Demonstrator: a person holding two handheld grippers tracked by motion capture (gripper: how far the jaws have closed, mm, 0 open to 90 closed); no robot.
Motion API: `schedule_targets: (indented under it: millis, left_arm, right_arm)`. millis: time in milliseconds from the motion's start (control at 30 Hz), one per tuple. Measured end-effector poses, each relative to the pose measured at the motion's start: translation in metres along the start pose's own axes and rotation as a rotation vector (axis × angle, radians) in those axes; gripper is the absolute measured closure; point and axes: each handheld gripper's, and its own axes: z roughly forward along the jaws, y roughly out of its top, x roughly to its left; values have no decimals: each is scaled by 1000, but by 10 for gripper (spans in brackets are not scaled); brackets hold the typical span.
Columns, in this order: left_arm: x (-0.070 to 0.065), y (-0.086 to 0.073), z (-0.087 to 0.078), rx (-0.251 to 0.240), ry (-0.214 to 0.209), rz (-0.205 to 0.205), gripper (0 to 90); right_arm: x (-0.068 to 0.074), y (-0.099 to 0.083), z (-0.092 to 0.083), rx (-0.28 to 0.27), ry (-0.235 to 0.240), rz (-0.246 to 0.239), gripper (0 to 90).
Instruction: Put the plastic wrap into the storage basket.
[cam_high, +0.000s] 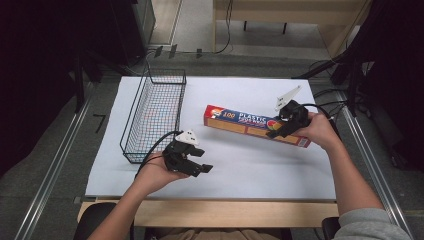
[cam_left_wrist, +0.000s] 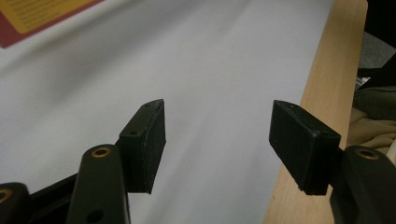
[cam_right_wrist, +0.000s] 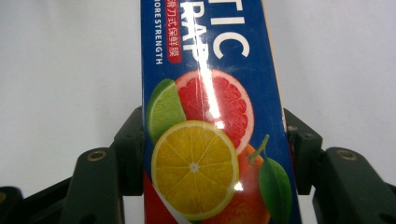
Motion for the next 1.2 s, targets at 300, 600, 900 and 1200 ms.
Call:
schedule_targets:
  millis: [300, 600, 900, 1200]
  left_arm:
    - [1, 4, -3, -9, 2, 0, 331]
    - [0, 8, -6, -10, -1, 24, 281]
    - [2, 17, -13, -21, 9, 36, 272]
    - [5, 25, -12, -6, 19, 27, 200]
  right_arm:
    - [18, -6, 0, 5, 22, -25, 409]
    - [32, -9, 1, 3, 51, -61, 409]
    - [47, -8, 8, 35, 97, -108, 408]
    - [61, -7, 14, 58, 136, -164, 409]
